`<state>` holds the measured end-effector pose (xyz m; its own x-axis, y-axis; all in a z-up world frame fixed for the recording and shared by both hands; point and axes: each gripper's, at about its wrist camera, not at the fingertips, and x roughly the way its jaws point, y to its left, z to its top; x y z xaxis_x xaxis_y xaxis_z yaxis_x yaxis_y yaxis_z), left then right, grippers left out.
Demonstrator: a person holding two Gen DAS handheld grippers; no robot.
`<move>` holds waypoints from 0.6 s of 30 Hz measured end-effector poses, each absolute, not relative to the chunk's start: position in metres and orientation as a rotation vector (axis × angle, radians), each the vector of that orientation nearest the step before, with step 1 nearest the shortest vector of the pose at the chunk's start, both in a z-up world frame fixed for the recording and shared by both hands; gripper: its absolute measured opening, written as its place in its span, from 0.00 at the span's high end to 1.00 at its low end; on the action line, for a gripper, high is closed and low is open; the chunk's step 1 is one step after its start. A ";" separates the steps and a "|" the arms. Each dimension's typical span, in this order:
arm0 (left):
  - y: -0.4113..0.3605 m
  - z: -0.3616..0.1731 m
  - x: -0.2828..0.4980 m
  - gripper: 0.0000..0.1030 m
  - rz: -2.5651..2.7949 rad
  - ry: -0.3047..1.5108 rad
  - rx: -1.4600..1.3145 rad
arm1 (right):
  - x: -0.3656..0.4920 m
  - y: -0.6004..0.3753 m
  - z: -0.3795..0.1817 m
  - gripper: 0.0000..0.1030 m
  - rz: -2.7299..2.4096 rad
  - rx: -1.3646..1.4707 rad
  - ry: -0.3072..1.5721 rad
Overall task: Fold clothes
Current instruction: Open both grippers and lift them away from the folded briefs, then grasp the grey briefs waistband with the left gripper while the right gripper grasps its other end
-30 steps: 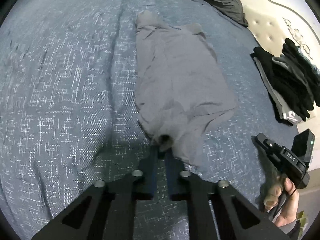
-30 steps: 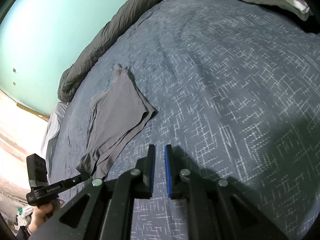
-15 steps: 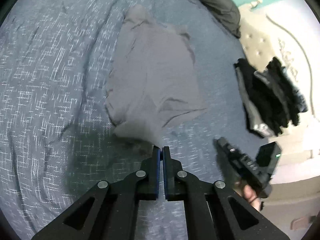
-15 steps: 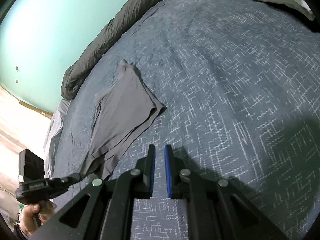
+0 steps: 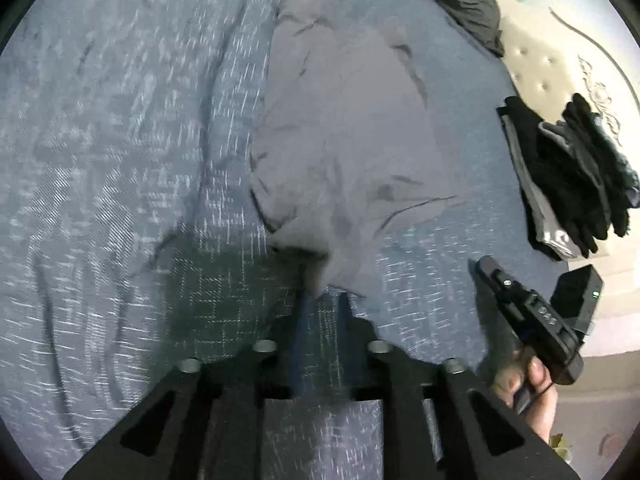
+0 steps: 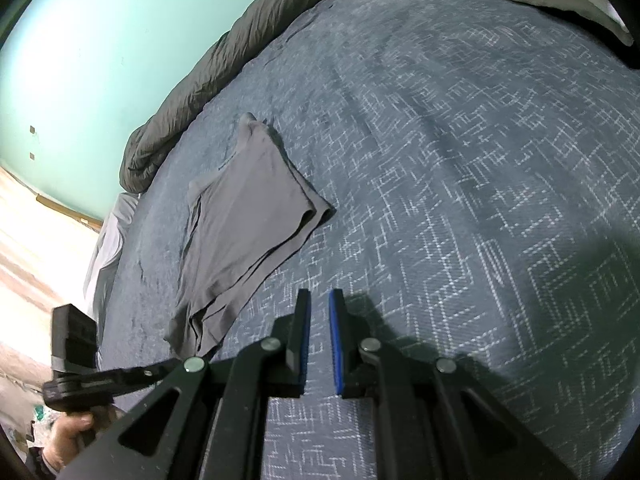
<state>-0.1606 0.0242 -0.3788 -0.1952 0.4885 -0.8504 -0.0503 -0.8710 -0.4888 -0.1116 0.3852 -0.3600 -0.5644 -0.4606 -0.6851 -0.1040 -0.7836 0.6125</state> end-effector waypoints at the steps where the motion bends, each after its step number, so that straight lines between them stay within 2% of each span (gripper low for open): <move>1: 0.020 -0.374 -0.162 0.69 2.139 -0.508 -1.705 | -0.111 0.385 -0.359 0.92 -2.442 1.332 -0.911; 9: 0.002 -0.369 -0.192 0.69 2.241 -0.438 -1.632 | -0.115 0.377 -0.340 0.92 -2.498 1.252 -0.840; 15: 0.019 -0.396 -0.194 0.69 2.231 -0.264 -1.709 | -0.128 0.357 -0.336 0.92 -2.479 1.275 -0.729; 18: 0.009 -0.378 -0.196 0.69 2.280 -0.270 -1.612 | -0.140 0.352 -0.330 0.91 -2.465 1.296 -0.654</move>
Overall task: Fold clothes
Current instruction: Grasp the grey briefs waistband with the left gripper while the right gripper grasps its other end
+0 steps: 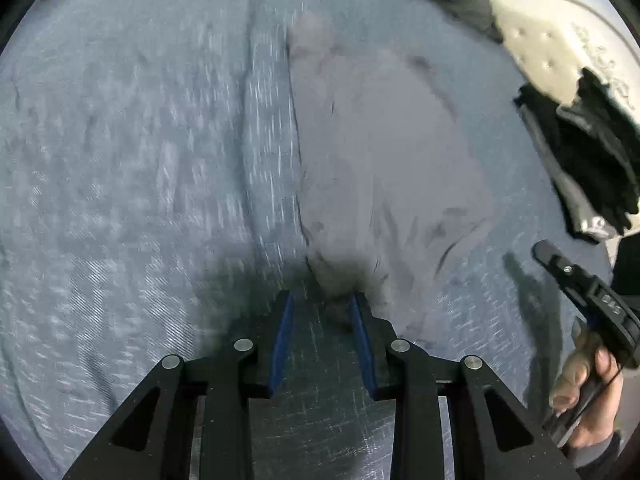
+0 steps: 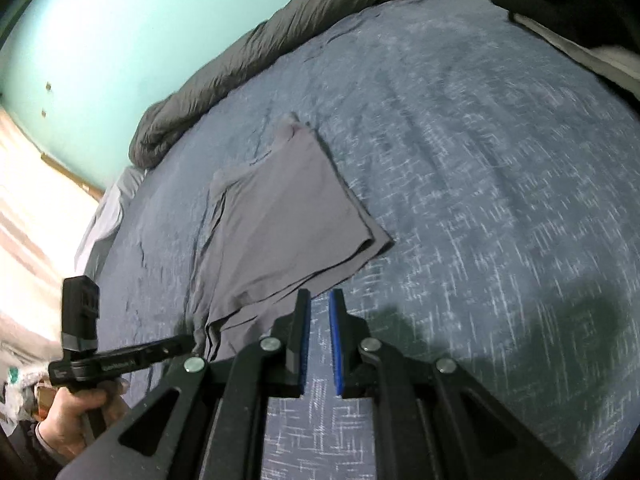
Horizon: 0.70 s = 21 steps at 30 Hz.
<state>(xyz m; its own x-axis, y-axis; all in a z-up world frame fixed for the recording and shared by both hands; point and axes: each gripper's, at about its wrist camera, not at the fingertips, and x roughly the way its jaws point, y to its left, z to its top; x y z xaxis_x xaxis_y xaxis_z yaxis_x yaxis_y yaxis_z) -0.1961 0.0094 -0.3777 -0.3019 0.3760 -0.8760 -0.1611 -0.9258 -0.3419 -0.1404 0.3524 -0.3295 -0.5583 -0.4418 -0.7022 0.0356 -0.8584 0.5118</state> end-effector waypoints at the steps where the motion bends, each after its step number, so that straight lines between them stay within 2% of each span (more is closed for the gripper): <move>1: 0.005 -0.370 -0.201 0.69 2.298 -0.274 -1.580 | -0.147 0.351 -0.326 0.90 -2.466 1.298 -0.612; 2: 0.001 -0.364 -0.208 0.67 2.311 -0.276 -1.556 | -0.157 0.351 -0.321 0.85 -2.457 1.301 -0.588; 4: -0.005 -0.356 -0.227 0.57 2.323 -0.269 -1.526 | -0.180 0.349 -0.313 0.72 -2.434 1.309 -0.547; 5: -0.006 -0.355 -0.238 0.57 2.326 -0.264 -1.518 | -0.192 0.348 -0.308 0.65 -2.425 1.306 -0.535; 8: -0.007 -0.357 -0.277 0.57 2.319 -0.300 -1.506 | -0.239 0.341 -0.293 0.62 -2.380 1.319 -0.495; 11: -0.004 -0.366 -0.314 0.56 2.316 -0.331 -1.508 | -0.288 0.334 -0.288 0.53 -2.359 1.373 -0.447; 15: -0.004 -0.372 -0.347 0.54 2.312 -0.347 -1.506 | -0.342 0.325 -0.293 0.46 -2.295 1.429 -0.411; 21: 0.002 -0.384 -0.375 0.52 2.272 -0.415 -1.493 | -0.395 0.309 -0.313 0.44 -2.249 1.466 -0.328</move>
